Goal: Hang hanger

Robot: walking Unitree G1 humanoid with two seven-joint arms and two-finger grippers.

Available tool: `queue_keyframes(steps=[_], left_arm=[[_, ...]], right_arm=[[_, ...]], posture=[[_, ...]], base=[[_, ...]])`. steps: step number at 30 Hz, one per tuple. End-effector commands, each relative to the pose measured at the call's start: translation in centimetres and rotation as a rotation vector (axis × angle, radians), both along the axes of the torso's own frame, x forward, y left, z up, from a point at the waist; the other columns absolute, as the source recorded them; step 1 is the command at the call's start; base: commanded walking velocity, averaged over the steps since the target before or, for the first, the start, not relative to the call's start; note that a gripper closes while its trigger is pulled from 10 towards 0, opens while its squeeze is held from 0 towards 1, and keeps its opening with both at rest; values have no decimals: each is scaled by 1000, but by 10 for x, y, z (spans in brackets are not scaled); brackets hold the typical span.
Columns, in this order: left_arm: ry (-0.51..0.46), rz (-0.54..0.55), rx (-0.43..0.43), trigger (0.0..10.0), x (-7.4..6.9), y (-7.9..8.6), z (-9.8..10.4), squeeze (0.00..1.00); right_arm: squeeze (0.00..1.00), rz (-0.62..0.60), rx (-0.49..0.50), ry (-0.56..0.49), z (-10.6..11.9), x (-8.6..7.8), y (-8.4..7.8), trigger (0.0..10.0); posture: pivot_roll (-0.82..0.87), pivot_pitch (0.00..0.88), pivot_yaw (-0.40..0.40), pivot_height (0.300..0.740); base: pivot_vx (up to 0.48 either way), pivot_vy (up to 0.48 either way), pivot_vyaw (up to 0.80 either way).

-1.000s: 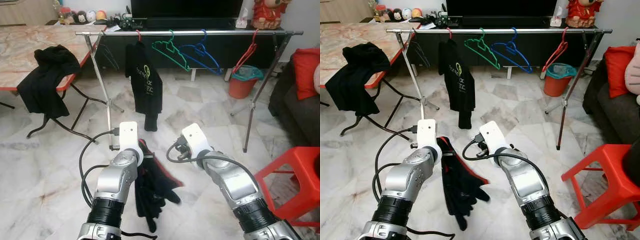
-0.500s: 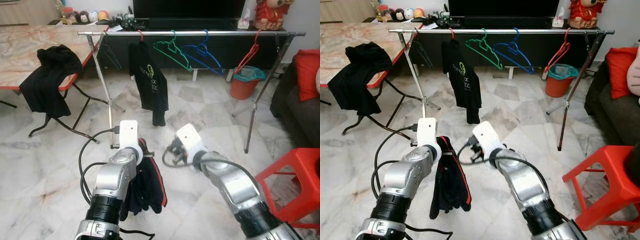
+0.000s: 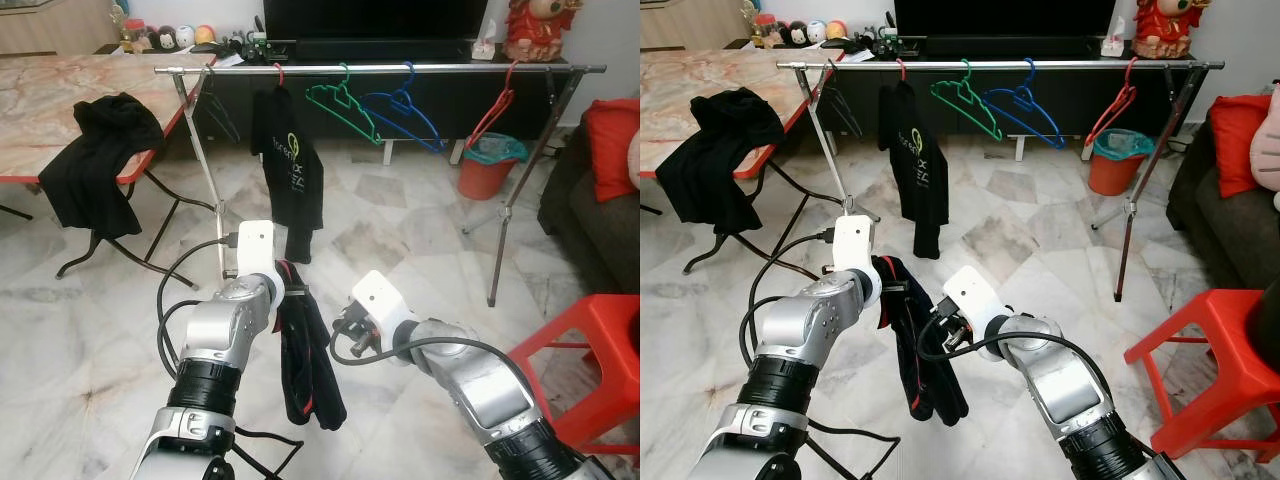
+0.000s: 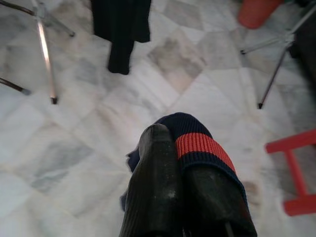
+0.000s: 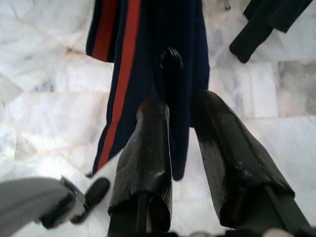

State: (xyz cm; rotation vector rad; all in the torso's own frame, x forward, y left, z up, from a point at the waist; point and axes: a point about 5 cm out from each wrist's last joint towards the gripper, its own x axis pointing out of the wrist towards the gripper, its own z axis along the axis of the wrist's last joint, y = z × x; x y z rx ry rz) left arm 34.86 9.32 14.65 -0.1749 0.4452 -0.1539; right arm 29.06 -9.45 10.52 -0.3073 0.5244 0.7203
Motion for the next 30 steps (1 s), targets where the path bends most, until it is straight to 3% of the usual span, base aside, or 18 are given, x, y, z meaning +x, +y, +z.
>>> queue_keyframes(steps=[1, 8, 19, 22, 30], left_arm=[[-27, -33, -37, 0, 4, -7, 15, 0], [-20, -61, -83, 0, 7, -15, 22, 0], [-43, -136, -137, 0, 18, -35, 42, 0], [-43, -148, -180, 0, 21, -40, 50, 0], [-44, -158, -223, 0, 24, -44, 55, 0]], right_arm=[[0, -28, 50, -19, 3, 2, 2, 10000], [0, 26, 115, -4, 8, -6, 25, 10000], [0, 9, 10, -19, 3, -7, 29, 10000], [0, -87, -5, -90, 6, 3, 26, 10000], [0, -191, 26, -158, 17, 10, 26, 10000]], posture=[[-97, 10, 53, 740], [-96, 14, 69, 740], [-97, 4, 85, 740], [-97, 4, 85, 740], [-96, 0, 88, 740]], base=[[0, 0, 0], [0, 0, 0], [0, 0, 0], [0, 0, 0], [0, 0, 0]])
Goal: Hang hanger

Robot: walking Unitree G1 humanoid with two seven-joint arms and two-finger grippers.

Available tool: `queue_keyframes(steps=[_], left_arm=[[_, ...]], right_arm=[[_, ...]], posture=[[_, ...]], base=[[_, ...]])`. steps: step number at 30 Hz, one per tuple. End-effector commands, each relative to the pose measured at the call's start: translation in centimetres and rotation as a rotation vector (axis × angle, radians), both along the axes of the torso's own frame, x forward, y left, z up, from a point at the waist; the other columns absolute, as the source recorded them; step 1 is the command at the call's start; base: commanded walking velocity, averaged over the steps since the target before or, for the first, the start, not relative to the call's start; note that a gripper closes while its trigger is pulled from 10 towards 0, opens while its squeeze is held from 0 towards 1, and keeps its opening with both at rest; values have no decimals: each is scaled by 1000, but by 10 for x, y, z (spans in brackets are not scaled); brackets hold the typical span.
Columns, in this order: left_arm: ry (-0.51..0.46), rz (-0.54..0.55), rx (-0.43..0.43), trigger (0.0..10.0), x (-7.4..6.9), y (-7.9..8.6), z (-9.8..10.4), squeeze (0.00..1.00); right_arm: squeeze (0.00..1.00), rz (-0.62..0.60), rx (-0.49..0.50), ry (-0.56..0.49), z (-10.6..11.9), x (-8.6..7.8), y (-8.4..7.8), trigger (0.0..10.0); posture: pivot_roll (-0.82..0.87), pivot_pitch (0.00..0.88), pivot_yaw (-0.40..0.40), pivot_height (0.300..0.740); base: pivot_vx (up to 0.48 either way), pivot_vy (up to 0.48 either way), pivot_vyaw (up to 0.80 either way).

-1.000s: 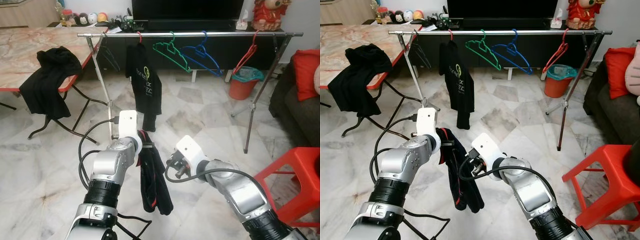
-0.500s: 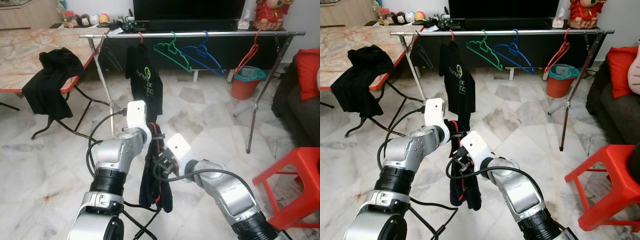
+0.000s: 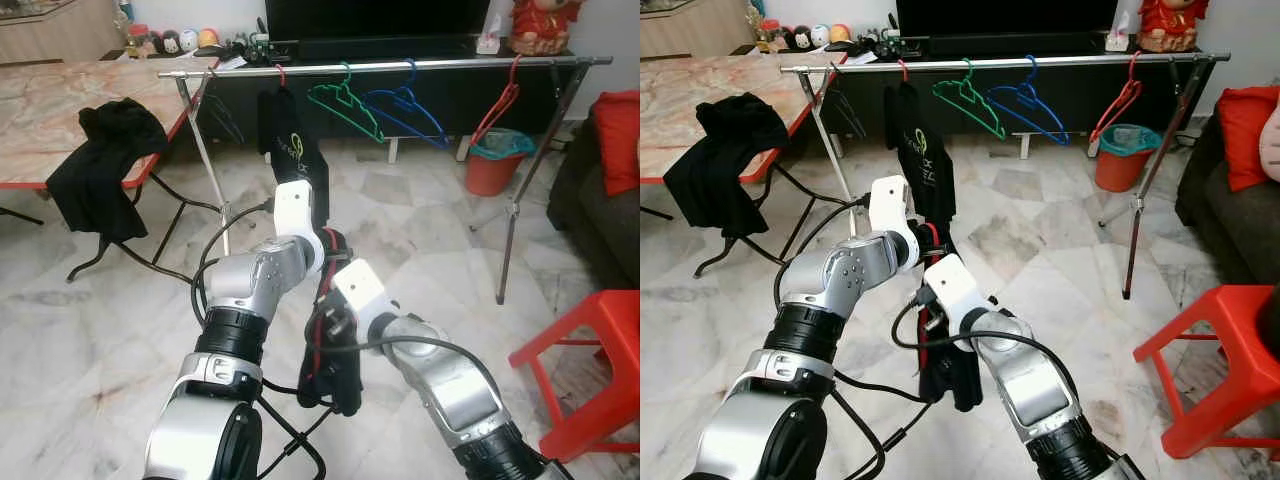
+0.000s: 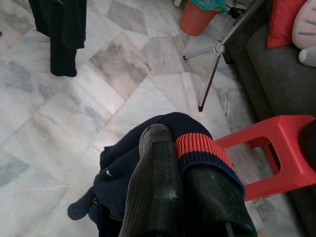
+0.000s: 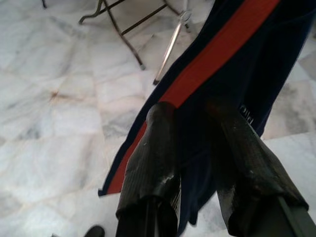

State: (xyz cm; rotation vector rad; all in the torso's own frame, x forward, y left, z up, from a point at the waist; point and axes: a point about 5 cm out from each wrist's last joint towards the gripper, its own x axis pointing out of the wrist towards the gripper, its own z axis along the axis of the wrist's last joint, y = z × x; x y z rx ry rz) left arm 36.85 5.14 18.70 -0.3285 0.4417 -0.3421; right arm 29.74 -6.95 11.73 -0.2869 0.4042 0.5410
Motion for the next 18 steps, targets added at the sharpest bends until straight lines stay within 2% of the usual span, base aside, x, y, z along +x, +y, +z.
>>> queue_keyframes(steps=[1, 2, 3, 4, 5, 11, 16, 18], left_arm=[[-40, -6, -36, 0, 4, -2, 15, 0], [-39, -7, -41, 0, 5, -3, 15, 0], [-37, -7, -48, 0, 6, -4, 16, 0], [-37, -7, -49, 0, 6, -4, 16, 0], [-38, -8, -53, 0, 7, -4, 17, 0], [-39, -7, -70, 0, 10, -4, 21, 0], [-32, -8, -80, 0, 11, -4, 20, 0], [-31, -10, -82, 0, 11, -4, 20, 0]], right_arm=[[0, -26, 4, -19, 5, 3, 1, 10000], [0, -35, 6, -16, 5, 3, 2, 10000], [294, -60, 2, -16, 5, 3, 2, 10000], [294, -69, 0, -16, 5, 3, 2, 10000], [1000, -78, 5, -15, 6, 3, 3, 10000], [1000, -104, 33, -6, 15, -4, 7, 10000], [1000, 30, -24, 14, 16, -20, 17, 10000], [1000, 37, -27, 17, 17, -21, 18, 10000]], posture=[[-96, 0, 88, 740], [-97, 0, 88, 740], [-98, 0, 87, 740], [-98, 0, 87, 740], [-98, 0, 87, 740], [-101, 0, 88, 740], [-105, 2, 90, 740], [-105, 2, 90, 740]], base=[[0, 0, 0], [0, 0, 0], [0, 0, 0], [0, 0, 0], [0, 0, 0], [0, 0, 0], [0, 0, 0], [0, 0, 0]])
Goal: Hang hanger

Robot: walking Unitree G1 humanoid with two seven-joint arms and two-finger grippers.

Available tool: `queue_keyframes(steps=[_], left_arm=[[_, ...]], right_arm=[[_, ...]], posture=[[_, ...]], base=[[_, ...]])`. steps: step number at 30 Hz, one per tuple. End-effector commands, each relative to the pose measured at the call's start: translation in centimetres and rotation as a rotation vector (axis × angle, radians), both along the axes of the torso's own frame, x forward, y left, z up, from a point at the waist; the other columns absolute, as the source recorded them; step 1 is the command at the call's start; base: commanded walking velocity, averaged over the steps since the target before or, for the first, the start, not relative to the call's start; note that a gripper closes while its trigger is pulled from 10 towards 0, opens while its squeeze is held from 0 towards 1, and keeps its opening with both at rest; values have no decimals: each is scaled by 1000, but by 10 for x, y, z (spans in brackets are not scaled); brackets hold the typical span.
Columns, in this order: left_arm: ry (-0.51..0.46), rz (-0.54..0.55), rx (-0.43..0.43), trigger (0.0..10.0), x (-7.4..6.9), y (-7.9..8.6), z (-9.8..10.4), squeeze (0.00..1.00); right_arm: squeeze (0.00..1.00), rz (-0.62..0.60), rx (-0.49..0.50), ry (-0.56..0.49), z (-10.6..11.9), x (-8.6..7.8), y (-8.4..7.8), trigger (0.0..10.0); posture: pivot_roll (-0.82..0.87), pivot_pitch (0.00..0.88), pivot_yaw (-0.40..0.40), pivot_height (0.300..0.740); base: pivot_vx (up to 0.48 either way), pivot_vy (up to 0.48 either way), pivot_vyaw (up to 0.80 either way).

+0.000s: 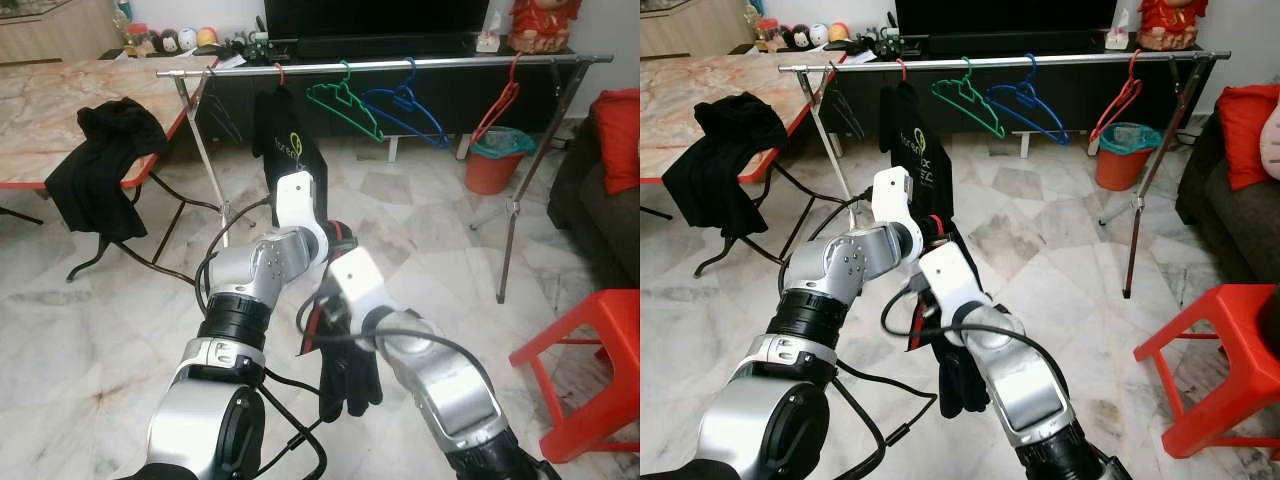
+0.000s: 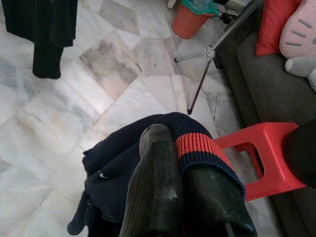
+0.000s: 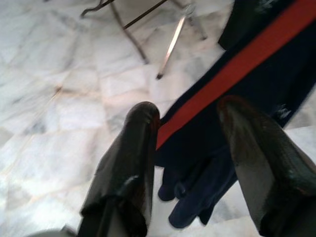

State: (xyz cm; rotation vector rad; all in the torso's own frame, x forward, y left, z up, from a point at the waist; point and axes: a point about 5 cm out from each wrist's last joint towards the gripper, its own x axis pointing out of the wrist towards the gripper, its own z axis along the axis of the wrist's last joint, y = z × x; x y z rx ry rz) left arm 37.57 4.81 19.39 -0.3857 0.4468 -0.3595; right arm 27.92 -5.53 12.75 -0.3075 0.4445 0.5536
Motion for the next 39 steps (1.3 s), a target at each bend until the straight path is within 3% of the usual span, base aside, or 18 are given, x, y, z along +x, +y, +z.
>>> queue_keyframes(steps=[1, 4, 5, 6, 18, 27, 34, 36, 39], left_arm=[[-44, -2, -25, 0, 4, -1, 14, 0], [-44, -4, -29, 0, 5, -1, 14, 0], [-43, -6, -33, 0, 5, -1, 14, 0], [-43, -9, -38, 0, 5, -1, 15, 0], [-22, -77, -92, 0, 2, -6, 17, 0], [46, -153, -246, 0, -5, -21, 25, 0], [45, -168, -290, 0, -6, -25, 35, 0], [43, -166, -300, 0, -5, -24, 37, 0], [42, -164, -300, 0, -4, -22, 37, 0]], right_arm=[[1000, 25, 2, -16, 6, -3, 4, 10000], [1000, 14, -9, -10, 6, -3, 4, 10000], [847, -2, -27, -10, 5, -2, 2, 10000], [0, -22, -54, -11, 3, -1, -1, 10000], [0, -100, -52, -29, 2, 5, -4, 10000], [0, -111, -55, -75, 5, 8, 1, 10000], [0, -155, -141, -136, 5, 11, -6, 10000], [0, -201, -246, -202, 8, 15, -18, 10000], [0, -217, -284, -230, 11, 16, -23, 10000]], posture=[[-105, 2, 90, 740], [-105, 5, 89, 740], [-105, 5, 89, 740], [-106, 6, 89, 740], [-103, 7, 88, 740], [-98, 3, 87, 740], [-97, 2, 87, 740], [-102, 0, 88, 740], [-104, 0, 88, 740]], base=[[0, 0, 0], [0, 0, 0], [0, 0, 0], [0, 0, 0], [0, 0, 0], [0, 0, 0], [0, 0, 0], [0, 0, 0], [0, 0, 0]])
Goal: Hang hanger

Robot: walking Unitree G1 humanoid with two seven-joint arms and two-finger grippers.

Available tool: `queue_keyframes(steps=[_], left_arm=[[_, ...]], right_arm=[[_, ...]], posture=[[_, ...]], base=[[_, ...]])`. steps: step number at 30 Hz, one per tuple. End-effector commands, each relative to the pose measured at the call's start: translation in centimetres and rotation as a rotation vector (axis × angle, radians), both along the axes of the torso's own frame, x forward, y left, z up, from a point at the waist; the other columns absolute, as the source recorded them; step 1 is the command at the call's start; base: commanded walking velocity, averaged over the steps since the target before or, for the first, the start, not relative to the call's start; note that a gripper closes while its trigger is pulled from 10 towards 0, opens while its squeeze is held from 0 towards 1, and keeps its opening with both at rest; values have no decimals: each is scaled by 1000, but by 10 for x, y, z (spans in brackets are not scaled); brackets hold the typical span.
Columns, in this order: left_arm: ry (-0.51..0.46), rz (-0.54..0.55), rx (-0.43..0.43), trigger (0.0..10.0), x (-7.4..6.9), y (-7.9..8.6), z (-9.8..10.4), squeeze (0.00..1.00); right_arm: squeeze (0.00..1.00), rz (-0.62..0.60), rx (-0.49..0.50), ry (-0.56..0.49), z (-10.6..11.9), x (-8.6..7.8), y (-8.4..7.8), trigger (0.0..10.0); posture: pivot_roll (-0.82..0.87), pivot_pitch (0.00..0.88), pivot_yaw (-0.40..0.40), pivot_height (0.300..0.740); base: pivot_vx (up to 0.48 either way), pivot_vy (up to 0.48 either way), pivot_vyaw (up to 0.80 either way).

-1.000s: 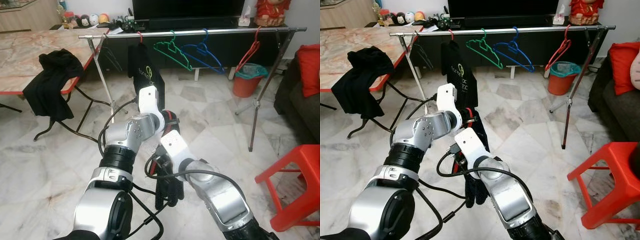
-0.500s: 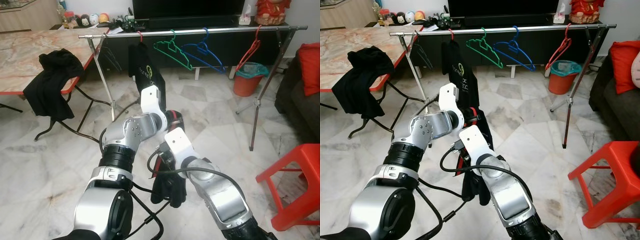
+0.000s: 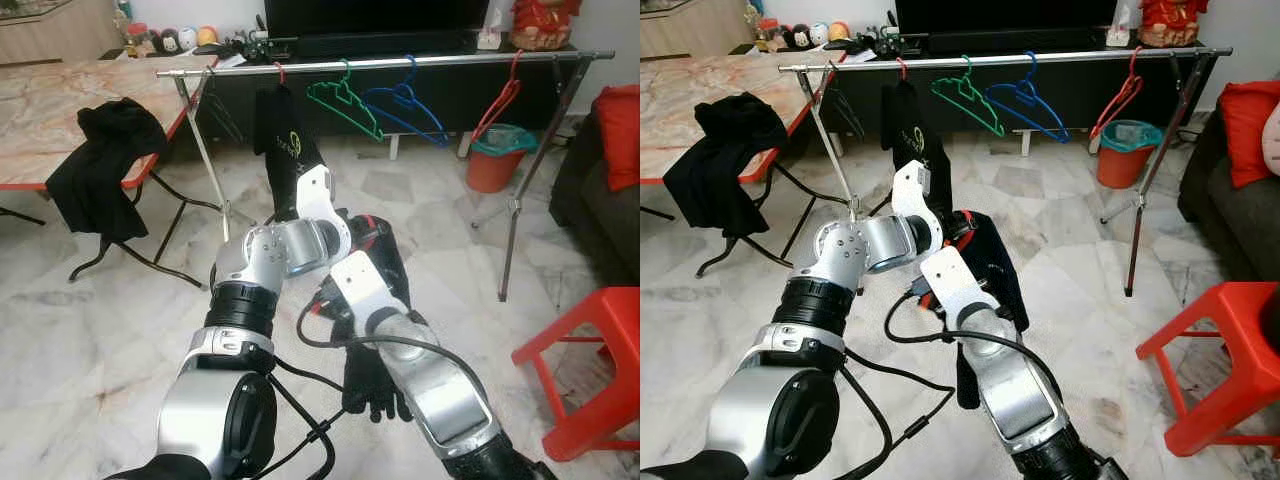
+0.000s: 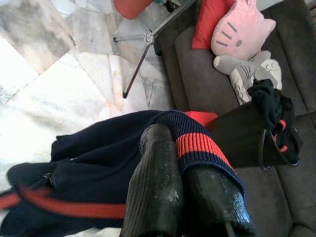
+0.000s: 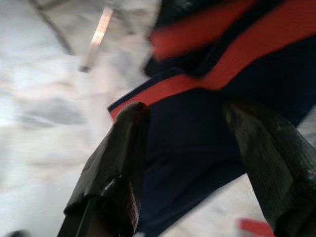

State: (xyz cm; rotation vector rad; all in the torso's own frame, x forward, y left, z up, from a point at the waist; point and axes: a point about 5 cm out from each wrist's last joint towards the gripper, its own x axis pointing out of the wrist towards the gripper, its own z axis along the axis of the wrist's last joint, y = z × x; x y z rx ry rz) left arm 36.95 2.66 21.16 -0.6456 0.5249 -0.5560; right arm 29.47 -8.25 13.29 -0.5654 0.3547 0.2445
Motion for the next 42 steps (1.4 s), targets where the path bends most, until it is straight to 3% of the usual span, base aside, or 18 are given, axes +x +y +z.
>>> queue_keyframes(steps=[1, 7, 20, 25, 26, 32, 36, 37, 38, 40, 42], left_arm=[[-56, 3, -18, 0, 3, 1, 18, 0], [-55, 26, 5, 0, 5, 9, 14, 0], [-45, 46, 36, 0, 6, 18, 6, 0], [-55, 15, 32, 0, 4, 16, 8, 0], [-58, 0, 35, 0, 3, 16, 7, 0], [-57, -25, 46, 0, -1, 15, 3, 0], [-59, -33, 49, 0, -2, 15, 3, 0], [-61, -34, 52, 0, -1, 15, 3, 0], [-61, -34, 52, 0, -1, 15, 3, 0], [-65, -32, 53, 0, -1, 15, 3, 0], [-68, -30, 52, 0, -1, 14, 2, 0]], right_arm=[[0, -8, -47, -48, 7, 2, -1, 10000], [0, 18, -114, -74, 13, 0, -9, 10000], [0, 107, -127, -10, 8, -9, -8, 10000], [0, 64, -204, -71, 14, -4, -17, 10000], [0, 37, -247, -121, 20, -1, -23, 10000], [0, -37, -333, -171, 26, 4, -45, 10000], [0, -28, -243, -140, 23, 5, -42, 10000], [0, 30, -101, -84, 19, 2, -28, 10000], [0, 30, -101, -84, 19, 2, -28, 10000], [0, 105, 17, -20, 16, -5, -12, 10000], [0, 174, 34, 21, 13, -11, -1, 10000]], posture=[[-104, 0, 88, 740], [-113, 0, 87, 740], [-117, 0, 84, 740], [-116, 0, 85, 740], [-121, 0, 85, 740], [-120, 0, 85, 740], [-120, 0, 85, 740], [-119, 0, 88, 740], [-119, 0, 88, 740], [-119, 0, 87, 740], [-120, 0, 88, 740]], base=[[0, 0, 0], [0, 0, 0], [0, 0, 0], [0, 0, 0], [0, 0, 0], [0, 0, 0], [0, 0, 0], [0, 0, 0], [0, 0, 0], [0, 0, 0], [0, 0, 0]])
